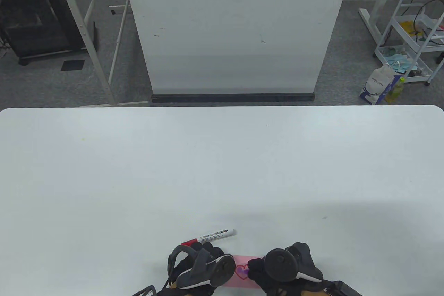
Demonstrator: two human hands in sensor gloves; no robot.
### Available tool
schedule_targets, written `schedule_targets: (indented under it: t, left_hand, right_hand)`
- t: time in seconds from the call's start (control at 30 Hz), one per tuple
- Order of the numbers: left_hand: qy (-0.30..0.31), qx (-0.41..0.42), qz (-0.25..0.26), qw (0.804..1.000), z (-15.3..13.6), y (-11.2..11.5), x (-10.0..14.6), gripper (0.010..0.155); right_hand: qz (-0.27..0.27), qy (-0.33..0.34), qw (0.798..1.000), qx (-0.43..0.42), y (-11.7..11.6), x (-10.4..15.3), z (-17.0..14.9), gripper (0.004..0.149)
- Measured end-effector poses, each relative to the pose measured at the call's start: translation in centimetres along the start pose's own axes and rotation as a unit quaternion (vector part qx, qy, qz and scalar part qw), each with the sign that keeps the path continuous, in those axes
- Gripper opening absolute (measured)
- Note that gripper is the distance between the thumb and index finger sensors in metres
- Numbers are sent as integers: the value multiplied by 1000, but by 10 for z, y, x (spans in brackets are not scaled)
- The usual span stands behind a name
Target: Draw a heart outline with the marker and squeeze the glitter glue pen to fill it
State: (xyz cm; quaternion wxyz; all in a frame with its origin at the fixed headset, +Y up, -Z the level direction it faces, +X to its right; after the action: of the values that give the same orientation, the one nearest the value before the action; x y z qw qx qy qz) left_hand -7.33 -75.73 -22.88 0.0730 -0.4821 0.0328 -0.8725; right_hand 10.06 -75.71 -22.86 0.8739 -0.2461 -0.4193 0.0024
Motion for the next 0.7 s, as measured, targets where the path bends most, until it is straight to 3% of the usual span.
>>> schedule_targets:
  t: [0.2, 0.37, 0.57, 0.7]
  left_hand:
    - [0, 0, 0, 1000, 0, 0, 0, 45]
    - [0, 0, 0, 1000, 0, 0, 0, 45]
    - [0, 0, 0, 1000, 0, 0, 0, 45]
    - [1, 0, 0, 1000, 0, 0, 0, 45]
  right_hand:
    - [-31, -27, 999, 26, 2, 0, 0, 40]
    - [17, 0, 1000, 0, 2, 1, -1, 40]
    - [-21, -23, 999, 24, 2, 0, -1, 40]
    - [0, -13, 1000, 19, 5, 1, 0, 40]
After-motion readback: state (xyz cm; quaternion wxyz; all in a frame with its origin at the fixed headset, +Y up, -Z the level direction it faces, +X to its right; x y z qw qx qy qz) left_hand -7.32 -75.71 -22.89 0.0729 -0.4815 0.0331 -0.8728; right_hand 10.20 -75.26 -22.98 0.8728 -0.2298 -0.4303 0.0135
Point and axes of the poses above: the tracker on the back of each hand, its own z axis roughly to the thumb side, its own x axis roughly from the fingertips to the wrist, y = z × x, the point moved 1 cm from there along -x, roughly from the wrist to the fingertips, and after that the axes turned 14 degrees about z, right-handed, at the moved point
